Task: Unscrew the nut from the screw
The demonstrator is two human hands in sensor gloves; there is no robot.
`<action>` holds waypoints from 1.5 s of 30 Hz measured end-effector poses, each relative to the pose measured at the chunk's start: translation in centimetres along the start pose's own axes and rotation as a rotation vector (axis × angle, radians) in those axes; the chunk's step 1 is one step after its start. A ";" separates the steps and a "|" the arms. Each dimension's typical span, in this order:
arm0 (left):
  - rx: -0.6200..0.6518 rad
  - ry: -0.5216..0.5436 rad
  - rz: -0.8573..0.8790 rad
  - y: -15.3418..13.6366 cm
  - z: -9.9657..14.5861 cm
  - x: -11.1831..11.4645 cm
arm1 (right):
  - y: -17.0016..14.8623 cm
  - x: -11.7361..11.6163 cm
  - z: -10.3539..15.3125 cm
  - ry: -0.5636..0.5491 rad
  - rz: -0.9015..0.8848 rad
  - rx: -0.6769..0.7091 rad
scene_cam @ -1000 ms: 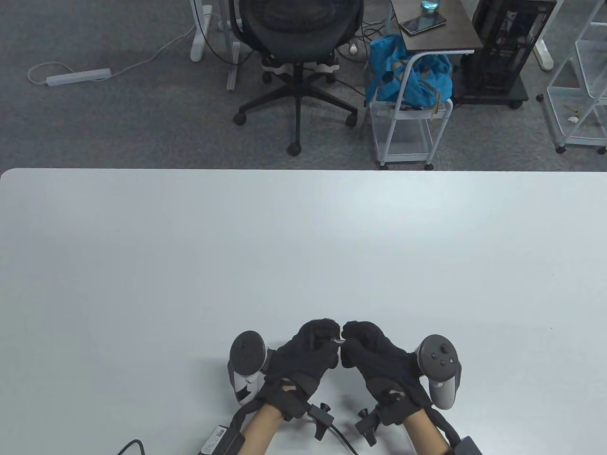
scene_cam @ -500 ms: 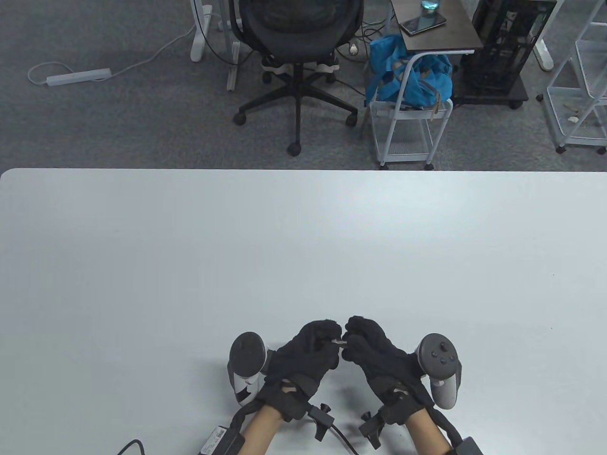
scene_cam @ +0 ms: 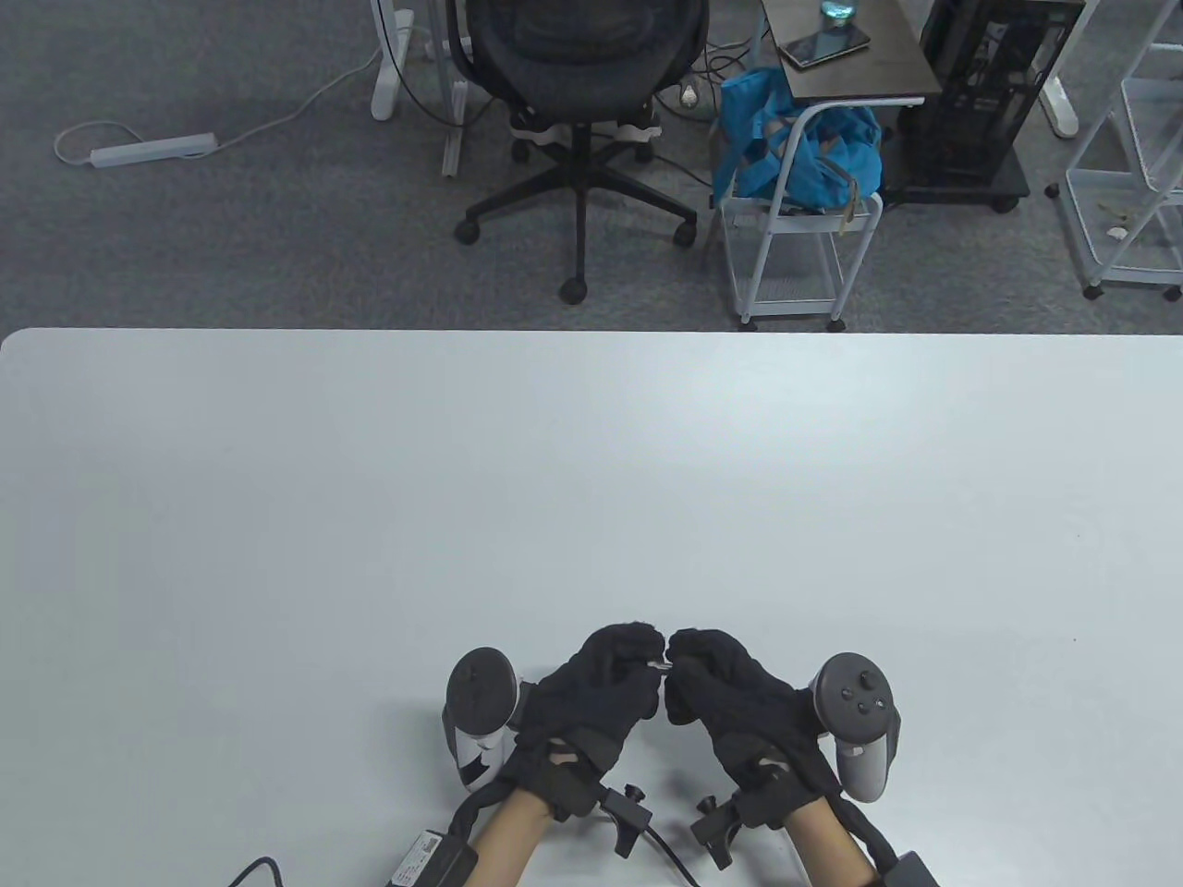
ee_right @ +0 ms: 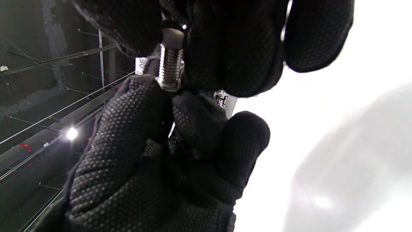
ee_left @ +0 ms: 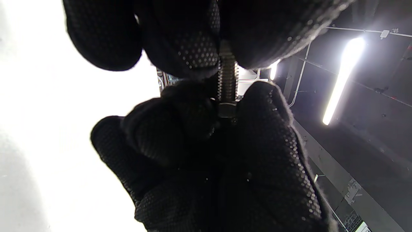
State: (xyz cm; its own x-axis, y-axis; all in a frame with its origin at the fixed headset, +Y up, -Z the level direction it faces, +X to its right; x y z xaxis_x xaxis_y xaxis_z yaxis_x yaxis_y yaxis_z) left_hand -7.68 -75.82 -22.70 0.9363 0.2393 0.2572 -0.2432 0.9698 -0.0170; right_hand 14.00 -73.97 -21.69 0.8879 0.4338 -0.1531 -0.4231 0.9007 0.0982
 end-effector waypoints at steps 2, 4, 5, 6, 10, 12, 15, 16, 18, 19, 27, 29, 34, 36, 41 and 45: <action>-0.002 0.004 0.008 0.0 0.0 0.0 | 0.1 0.1 0.0 -0.006 0.002 0.010; -0.005 0.005 0.012 0.0 0.0 -0.1 | 0.3 0.1 0.0 -0.008 0.007 0.019; -0.006 0.006 0.014 0.0 0.0 -0.1 | 0.3 0.1 0.0 -0.012 0.009 0.027; -0.007 0.006 0.016 0.0 0.0 -0.1 | 0.3 0.2 0.0 -0.016 0.009 0.031; -0.011 0.010 0.018 0.0 0.1 -0.1 | 0.3 0.3 0.0 -0.035 0.012 0.043; -0.013 0.008 0.017 0.0 0.1 -0.1 | 0.3 0.4 0.1 -0.056 0.008 0.047; -0.009 0.007 0.007 0.0 0.1 -0.1 | 0.3 0.4 0.0 -0.042 0.003 0.050; -0.006 0.006 0.010 0.1 0.1 -0.1 | 0.3 0.3 0.0 -0.026 -0.013 0.052; 0.002 0.010 0.018 0.1 0.1 -0.1 | 0.2 0.0 -0.2 0.027 -0.043 0.046; 0.005 0.006 0.017 0.1 0.1 -0.1 | 0.1 -0.2 -0.2 0.057 -0.051 0.040; 0.026 -0.017 -0.013 0.2 0.0 0.1 | -1.7 -0.6 -0.1 0.083 -0.065 -0.100; 0.027 -0.024 -0.019 0.2 0.0 0.1 | -1.4 -0.4 -0.1 0.054 -0.058 -0.081; 0.023 -0.022 -0.032 0.0 0.0 0.1 | -1.0 -0.2 -0.1 0.019 -0.062 -0.056; 0.014 -0.033 -0.039 -0.1 0.0 0.2 | -0.8 -0.1 0.0 0.015 -0.061 -0.044; -0.002 -0.033 -0.036 -0.1 0.0 0.2 | -0.7 -0.1 -0.1 0.018 -0.059 -0.022; 0.002 -0.016 -0.025 -0.1 0.1 0.1 | -0.4 0.0 -0.1 0.000 -0.046 0.009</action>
Point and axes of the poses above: the tracker on the back of each hand, its own y axis roughly to the thumb side, its own z axis roughly from the fingertips to the wrist, x = y × z, the point moved 3 cm from there along -z, roughly from the wrist to the fingertips, and after that the axes turned 15 degrees about z, right-handed, at the moved point
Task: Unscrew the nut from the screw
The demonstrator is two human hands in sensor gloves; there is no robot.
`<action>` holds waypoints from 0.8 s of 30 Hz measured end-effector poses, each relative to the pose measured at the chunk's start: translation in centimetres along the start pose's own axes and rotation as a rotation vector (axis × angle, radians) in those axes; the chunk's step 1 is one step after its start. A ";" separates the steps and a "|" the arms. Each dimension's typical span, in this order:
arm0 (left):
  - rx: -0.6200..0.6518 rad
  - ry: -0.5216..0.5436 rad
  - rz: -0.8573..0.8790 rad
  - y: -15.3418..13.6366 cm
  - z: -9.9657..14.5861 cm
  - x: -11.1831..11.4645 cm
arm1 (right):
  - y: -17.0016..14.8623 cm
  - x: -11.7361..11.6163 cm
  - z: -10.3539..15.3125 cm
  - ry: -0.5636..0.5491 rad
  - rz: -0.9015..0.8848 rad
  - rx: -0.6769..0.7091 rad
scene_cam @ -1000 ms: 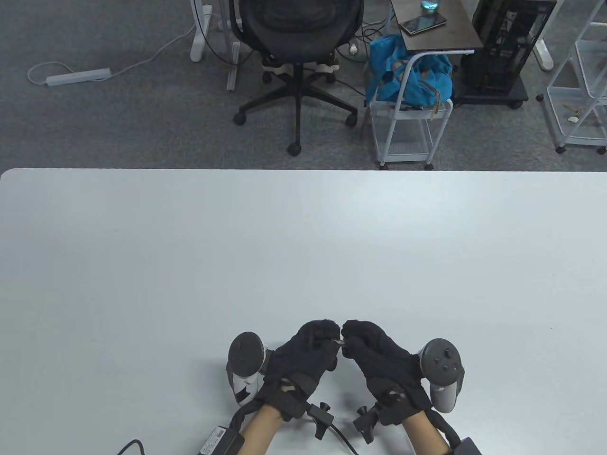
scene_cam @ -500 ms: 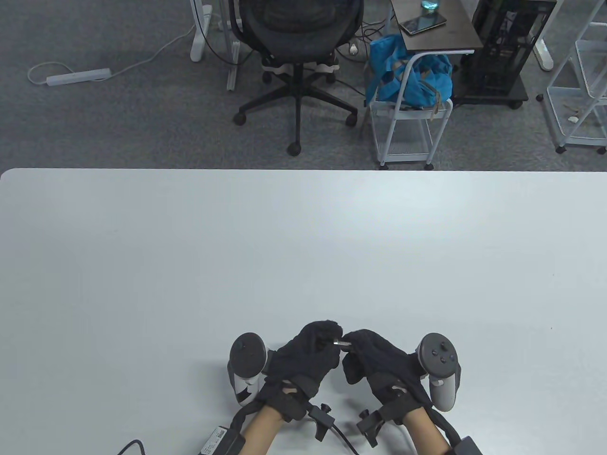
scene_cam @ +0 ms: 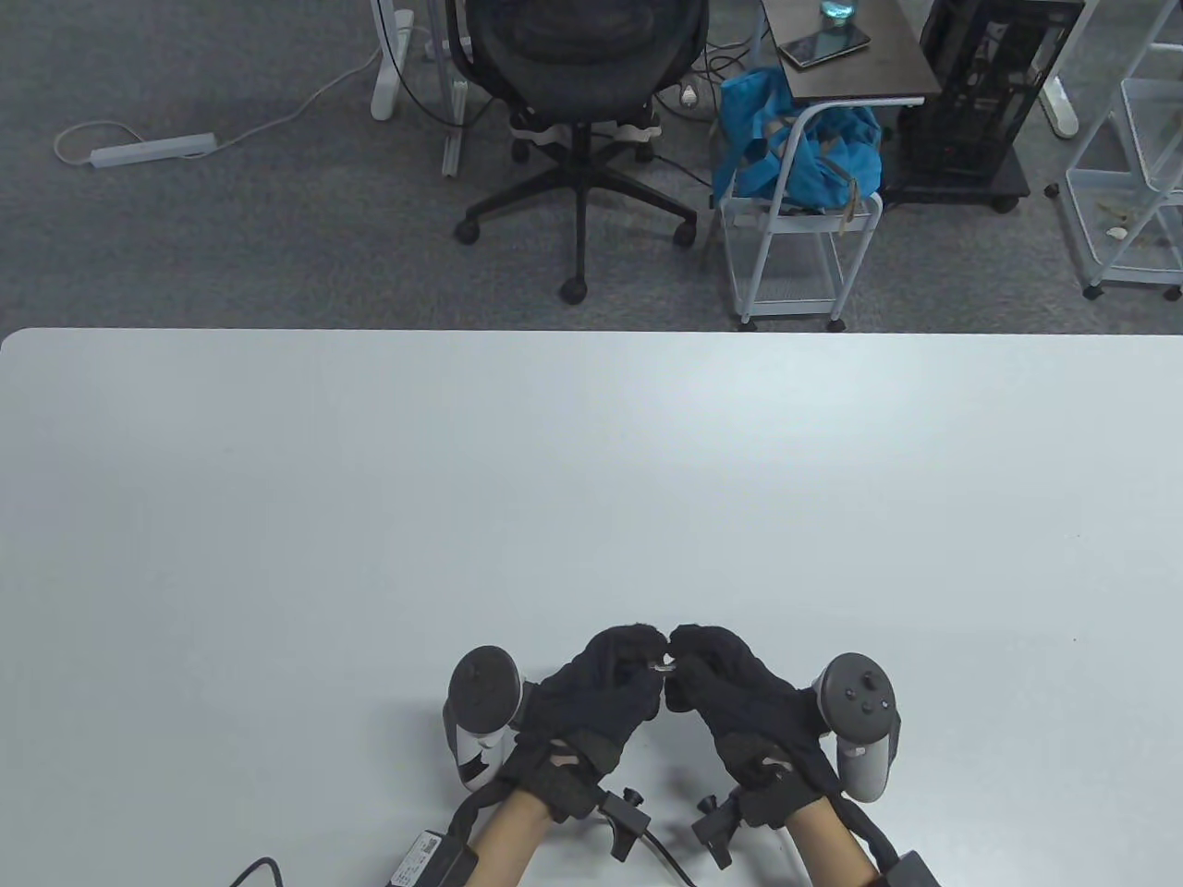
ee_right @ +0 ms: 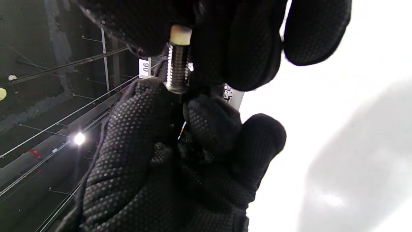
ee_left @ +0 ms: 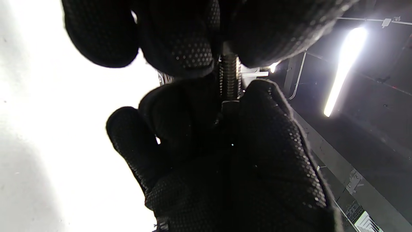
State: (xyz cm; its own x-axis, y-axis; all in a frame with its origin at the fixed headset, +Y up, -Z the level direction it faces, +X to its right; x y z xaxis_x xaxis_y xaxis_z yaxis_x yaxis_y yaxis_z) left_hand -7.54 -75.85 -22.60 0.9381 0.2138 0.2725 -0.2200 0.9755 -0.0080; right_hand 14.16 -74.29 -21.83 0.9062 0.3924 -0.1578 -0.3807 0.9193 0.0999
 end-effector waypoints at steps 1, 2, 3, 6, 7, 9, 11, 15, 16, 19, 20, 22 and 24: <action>0.000 0.007 0.002 0.0 0.0 0.0 | 0.1 0.1 0.0 -0.003 0.002 0.004; -0.003 0.005 0.004 0.0 0.0 0.0 | 0.2 0.1 0.0 -0.009 0.005 0.012; -0.006 0.007 0.006 0.0 0.0 -0.1 | 0.3 0.2 0.0 -0.019 0.011 0.019; -0.011 0.021 0.016 0.0 0.0 -0.2 | 0.5 0.3 0.1 -0.031 0.027 0.040; -0.013 0.023 0.017 0.0 0.0 -0.2 | 0.6 0.3 0.1 -0.031 0.033 0.045; -0.017 0.026 0.020 0.0 0.0 -0.2 | 0.7 0.3 0.1 -0.034 0.041 0.053; -0.018 0.023 0.022 0.0 0.0 -0.2 | 0.7 0.3 0.1 -0.034 0.051 0.059; 0.007 0.022 0.018 0.2 0.0 -0.1 | 0.4 0.1 -0.1 -0.001 0.007 0.048; 0.010 0.020 0.018 0.2 0.0 -0.1 | 0.3 0.0 -0.1 0.021 -0.001 0.040; 0.021 0.005 0.014 0.3 0.0 0.0 | -0.8 0.0 0.1 0.016 -0.004 -0.047; 0.026 0.001 0.015 0.3 0.0 0.0 | -1.1 0.0 0.1 0.014 -0.013 -0.080; 0.033 -0.007 0.007 0.4 -0.1 0.1 | -1.8 -0.1 0.2 0.042 -0.033 -0.143; 0.039 -0.017 -0.009 0.5 -0.1 0.2 | -1.9 -0.2 0.2 0.080 -0.017 -0.168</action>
Point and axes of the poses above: the tracker on the back of each hand, its own y axis roughly to the thumb side, its own z axis roughly from the fingertips to the wrist, x = y × z, the point moved 3 cm from there along -z, roughly from the wrist to the fingertips, and after that the axes turned 15 degrees about z, right-handed, at the moved point
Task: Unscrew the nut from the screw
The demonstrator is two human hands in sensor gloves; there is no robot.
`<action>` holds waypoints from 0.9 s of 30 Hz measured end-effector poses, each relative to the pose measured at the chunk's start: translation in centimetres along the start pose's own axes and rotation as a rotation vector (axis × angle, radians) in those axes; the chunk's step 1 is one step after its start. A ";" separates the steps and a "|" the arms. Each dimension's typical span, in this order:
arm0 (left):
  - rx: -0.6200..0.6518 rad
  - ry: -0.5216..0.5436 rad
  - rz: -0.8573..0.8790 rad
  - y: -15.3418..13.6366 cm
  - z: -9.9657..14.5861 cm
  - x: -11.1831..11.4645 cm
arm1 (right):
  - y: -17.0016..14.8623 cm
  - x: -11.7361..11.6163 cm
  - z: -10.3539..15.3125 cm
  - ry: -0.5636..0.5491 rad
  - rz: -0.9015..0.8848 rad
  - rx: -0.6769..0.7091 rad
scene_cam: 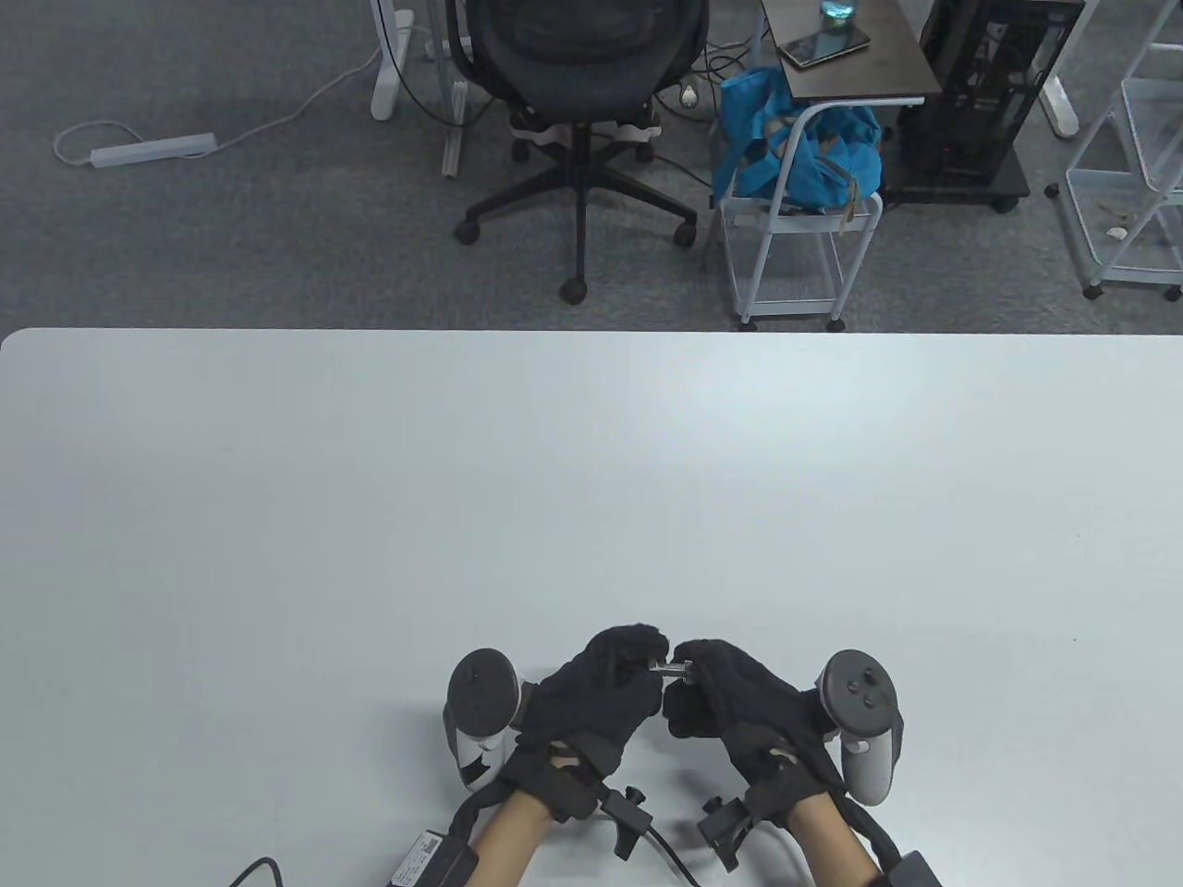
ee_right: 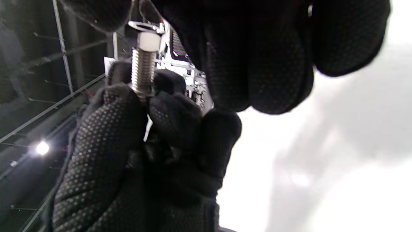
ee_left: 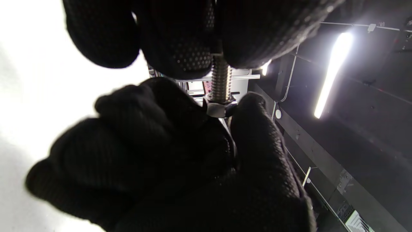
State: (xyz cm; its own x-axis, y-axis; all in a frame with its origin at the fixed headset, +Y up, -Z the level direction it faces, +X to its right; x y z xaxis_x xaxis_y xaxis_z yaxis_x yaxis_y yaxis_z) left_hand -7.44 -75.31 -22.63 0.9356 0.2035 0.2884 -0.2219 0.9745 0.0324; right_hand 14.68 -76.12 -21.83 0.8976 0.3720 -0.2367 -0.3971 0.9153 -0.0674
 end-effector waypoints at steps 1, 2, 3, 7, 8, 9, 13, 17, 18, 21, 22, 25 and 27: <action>0.000 0.001 -0.006 0.0 0.0 0.0 | 0.1 0.0 0.0 -0.011 0.007 0.006; 0.001 0.001 -0.009 0.0 0.0 0.0 | 0.4 0.0 0.0 -0.024 0.007 0.017; 0.003 0.001 -0.006 0.0 0.0 0.0 | 0.5 0.0 0.1 -0.031 0.012 0.027; 0.000 0.013 0.007 -0.1 0.1 -0.1 | 0.9 0.0 0.0 -0.037 -0.010 0.072; -0.002 0.016 0.010 -0.1 0.1 -0.1 | 1.0 0.1 0.0 -0.045 -0.019 0.086; -0.003 0.017 0.011 -0.1 0.1 -0.2 | 1.2 0.1 0.0 -0.049 -0.020 0.096; -0.014 0.019 0.020 -0.1 0.1 -0.2 | 1.6 0.2 0.1 -0.060 0.003 0.135; -0.020 0.033 0.022 -0.1 0.2 -0.2 | 1.9 0.2 0.2 -0.070 0.010 0.166; -0.021 0.036 0.022 -0.1 0.2 -0.3 | 2.0 0.2 0.2 -0.072 0.013 0.171; -0.023 0.046 0.022 -0.1 0.2 -0.3 | 2.2 0.3 0.3 -0.086 0.017 0.193; -0.024 0.047 0.023 -0.1 0.2 -0.3 | 2.3 0.3 0.3 -0.092 0.020 0.196; -0.027 0.055 0.026 -0.1 0.2 -0.4 | 2.4 0.5 0.4 -0.116 0.038 0.209; -0.030 0.057 0.026 -0.1 0.2 -0.4 | 2.5 0.6 0.4 -0.140 0.047 0.218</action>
Point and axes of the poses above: the tracker on the back of each hand, its own y axis roughly to the thumb side, its own z axis roughly from the fingertips to the wrist, x = y × z, the point moved 3 cm from there along -z, roughly from the wrist to the fingertips, and after that the axes turned 15 degrees about z, right-handed, at the moved point
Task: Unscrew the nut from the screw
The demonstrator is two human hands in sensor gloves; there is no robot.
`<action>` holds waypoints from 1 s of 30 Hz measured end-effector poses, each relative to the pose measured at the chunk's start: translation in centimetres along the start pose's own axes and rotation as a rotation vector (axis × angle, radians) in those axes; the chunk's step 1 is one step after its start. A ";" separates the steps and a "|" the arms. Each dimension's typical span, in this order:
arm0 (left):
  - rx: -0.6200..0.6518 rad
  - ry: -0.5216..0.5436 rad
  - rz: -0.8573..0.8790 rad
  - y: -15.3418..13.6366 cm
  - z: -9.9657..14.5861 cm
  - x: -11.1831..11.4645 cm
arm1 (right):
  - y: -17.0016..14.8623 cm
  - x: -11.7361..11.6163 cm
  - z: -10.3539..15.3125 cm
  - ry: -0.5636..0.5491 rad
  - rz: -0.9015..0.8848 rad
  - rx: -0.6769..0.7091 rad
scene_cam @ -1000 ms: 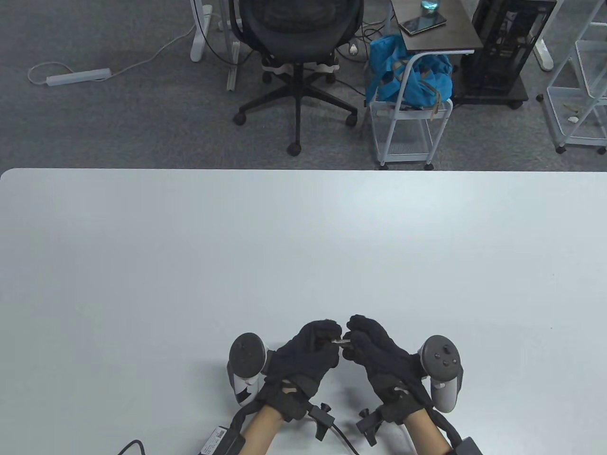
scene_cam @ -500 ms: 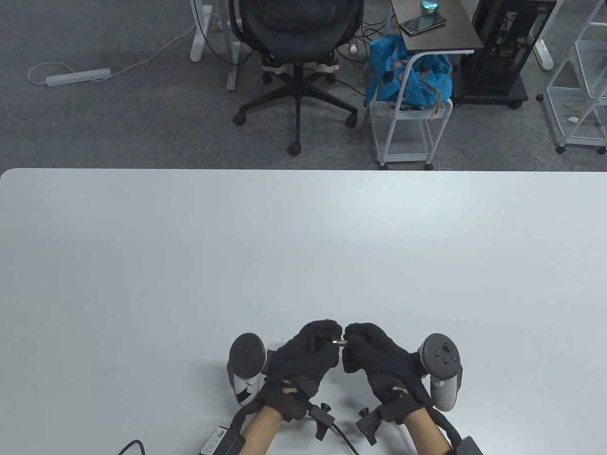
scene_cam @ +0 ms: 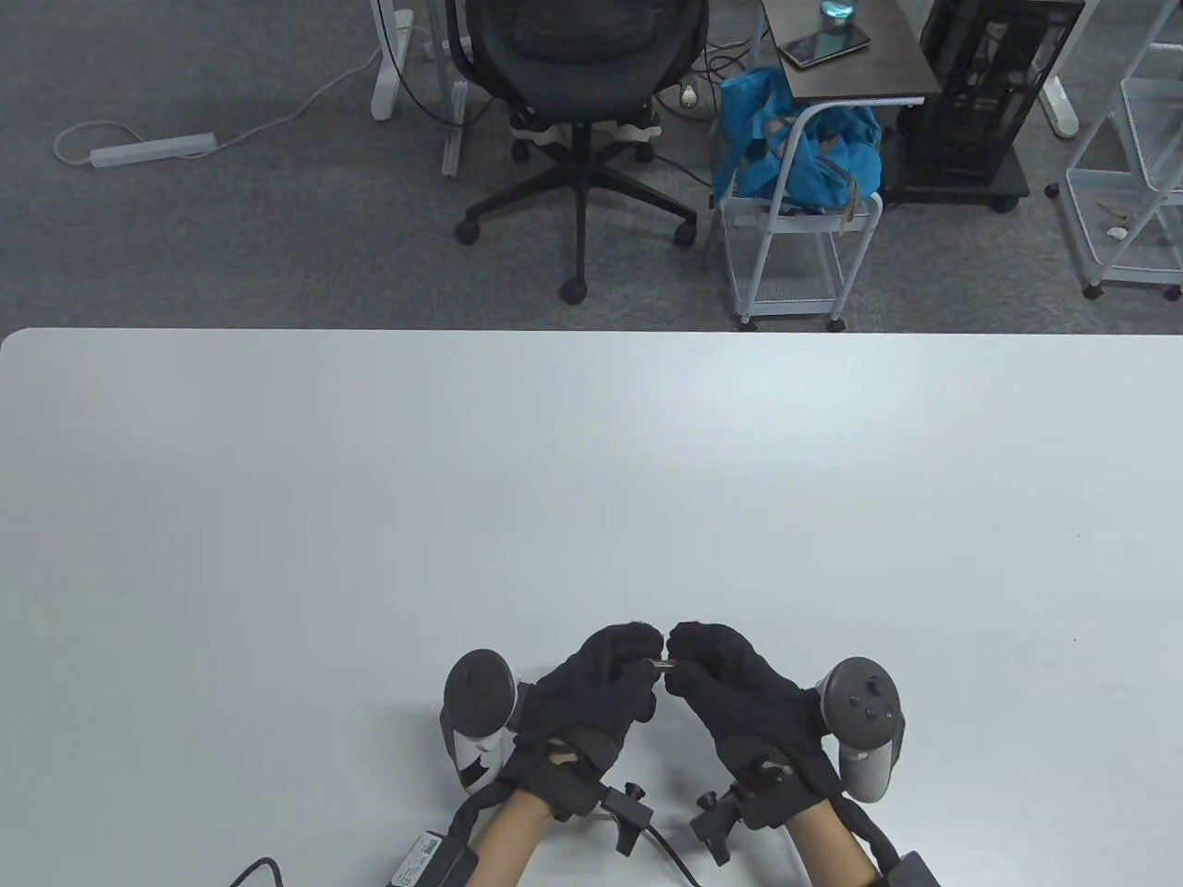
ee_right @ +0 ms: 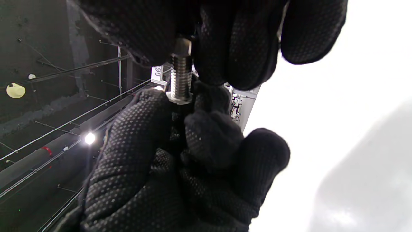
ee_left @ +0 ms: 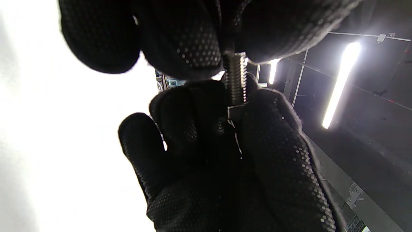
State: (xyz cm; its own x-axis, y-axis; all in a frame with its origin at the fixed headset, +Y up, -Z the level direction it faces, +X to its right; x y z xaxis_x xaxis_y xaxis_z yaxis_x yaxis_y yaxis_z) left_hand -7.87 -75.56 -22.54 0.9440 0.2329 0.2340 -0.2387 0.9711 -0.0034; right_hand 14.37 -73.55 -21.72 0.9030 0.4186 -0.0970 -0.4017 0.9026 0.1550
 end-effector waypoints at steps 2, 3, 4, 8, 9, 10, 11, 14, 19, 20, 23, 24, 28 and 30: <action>-0.001 -0.001 0.000 0.0 0.0 0.0 | 0.1 0.1 0.0 -0.008 0.008 0.008; -0.001 0.000 -0.001 0.0 0.0 0.0 | 0.1 0.1 0.0 -0.008 0.011 0.011; -0.001 0.001 -0.001 0.0 0.0 0.0 | 0.1 0.1 0.0 -0.007 0.012 0.011; 0.004 0.004 0.002 0.0 0.0 0.0 | -0.3 -0.3 -0.2 0.035 -0.023 -0.010; 0.003 0.007 0.002 0.0 0.0 0.0 | -0.4 -0.4 -0.2 0.060 -0.033 -0.018; 0.003 0.012 0.001 0.0 0.0 -0.1 | -0.6 -0.6 -0.1 0.075 -0.044 -0.026; 0.004 0.015 -0.001 0.0 0.0 -0.1 | -0.8 -0.6 -0.1 0.069 -0.046 -0.035; 0.011 -0.004 -0.007 0.1 0.0 0.1 | -1.6 -0.6 0.1 0.071 -0.055 -0.124; 0.037 -0.041 -0.041 0.4 -0.1 0.6 | -2.4 -0.5 0.2 0.101 -0.035 -0.214; 0.039 -0.042 -0.049 0.4 -0.1 0.6 | -2.3 -0.6 0.2 0.098 -0.048 -0.210; 0.041 -0.038 -0.049 0.4 0.0 0.6 | -1.8 -0.5 0.1 0.082 -0.038 -0.180; 0.036 -0.035 -0.047 0.3 0.0 0.6 | -1.7 -0.5 0.1 0.075 -0.033 -0.172; 0.019 -0.031 -0.036 0.0 -0.1 0.4 | -1.2 -0.3 0.0 0.047 -0.045 -0.128; 0.015 -0.035 -0.033 0.0 -0.1 0.4 | -1.0 -0.2 0.1 0.037 -0.039 -0.116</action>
State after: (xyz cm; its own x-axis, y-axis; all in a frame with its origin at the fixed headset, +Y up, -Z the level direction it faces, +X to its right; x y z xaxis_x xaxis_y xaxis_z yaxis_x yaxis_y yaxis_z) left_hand -7.51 -75.49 -22.54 0.9430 0.1981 0.2674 -0.2109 0.9773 0.0199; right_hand 14.61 -74.59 -21.81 0.9129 0.3843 -0.1372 -0.3832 0.9230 0.0360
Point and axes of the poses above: the tracker on the back of each hand, its own y axis roughly to the thumb side, its own z axis roughly from the fingertips to the wrist, x = y × z, the point moved 3 cm from there along -z, roughly from the wrist to the fingertips, and after that the axes turned 15 degrees about z, right-handed, at the moved point
